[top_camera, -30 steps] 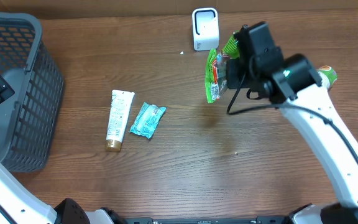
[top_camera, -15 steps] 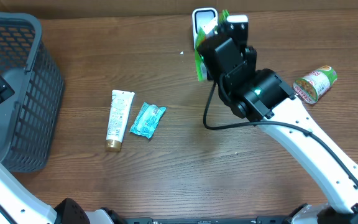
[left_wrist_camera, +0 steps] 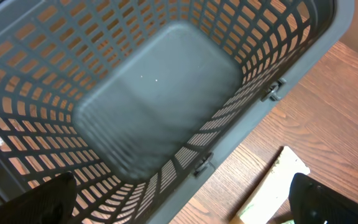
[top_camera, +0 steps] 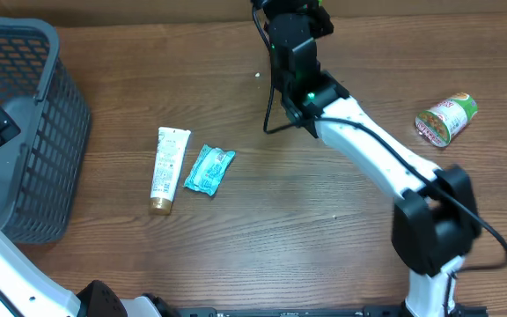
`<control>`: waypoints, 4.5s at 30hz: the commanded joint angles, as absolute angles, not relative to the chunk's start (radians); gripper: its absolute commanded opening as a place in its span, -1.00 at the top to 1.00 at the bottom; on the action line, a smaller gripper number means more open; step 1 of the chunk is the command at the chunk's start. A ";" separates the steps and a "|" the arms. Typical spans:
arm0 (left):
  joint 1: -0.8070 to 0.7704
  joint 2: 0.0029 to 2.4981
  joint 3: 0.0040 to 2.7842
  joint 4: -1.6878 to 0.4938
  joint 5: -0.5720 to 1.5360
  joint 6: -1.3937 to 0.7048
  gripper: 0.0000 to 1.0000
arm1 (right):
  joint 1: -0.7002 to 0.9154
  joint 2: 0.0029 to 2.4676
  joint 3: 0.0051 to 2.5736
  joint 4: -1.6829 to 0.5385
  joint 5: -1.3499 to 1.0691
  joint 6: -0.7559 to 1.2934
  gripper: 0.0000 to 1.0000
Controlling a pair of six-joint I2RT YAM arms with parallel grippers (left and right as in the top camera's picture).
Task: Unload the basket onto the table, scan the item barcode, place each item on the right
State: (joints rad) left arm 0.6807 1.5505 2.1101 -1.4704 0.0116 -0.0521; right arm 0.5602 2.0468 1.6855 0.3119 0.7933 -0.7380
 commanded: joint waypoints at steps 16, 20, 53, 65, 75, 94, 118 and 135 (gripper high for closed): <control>0.680 1.544 2.122 -1.467 0.016 -0.059 -1.00 | 0.443 2.259 1.703 0.499 0.402 -0.969 0.92; 0.680 1.544 2.122 -1.467 0.016 -0.059 -0.99 | 0.443 2.286 1.703 0.603 0.384 -0.970 0.93; 0.680 1.544 2.122 -1.467 0.016 -0.059 -1.00 | 0.491 2.216 1.703 0.499 0.436 -0.868 0.93; 0.680 1.544 2.122 -1.467 0.016 -0.059 -1.00 | 0.466 1.749 1.703 -0.397 0.253 -0.156 0.93; 0.680 1.544 2.122 -1.467 0.016 -0.059 -1.00 | 0.106 1.528 1.703 -1.145 0.233 0.541 0.93; 0.680 1.544 2.122 -1.467 0.016 -0.059 -1.00 | -0.506 1.534 1.156 -0.931 0.020 0.728 -0.12; 0.680 1.544 2.122 -1.467 0.016 -0.059 -0.99 | 0.030 1.565 1.374 -0.871 -0.480 0.397 -0.80; 0.680 1.544 2.122 -1.467 0.016 -0.059 -0.99 | 0.673 1.916 1.374 -0.246 -0.511 0.670 -0.66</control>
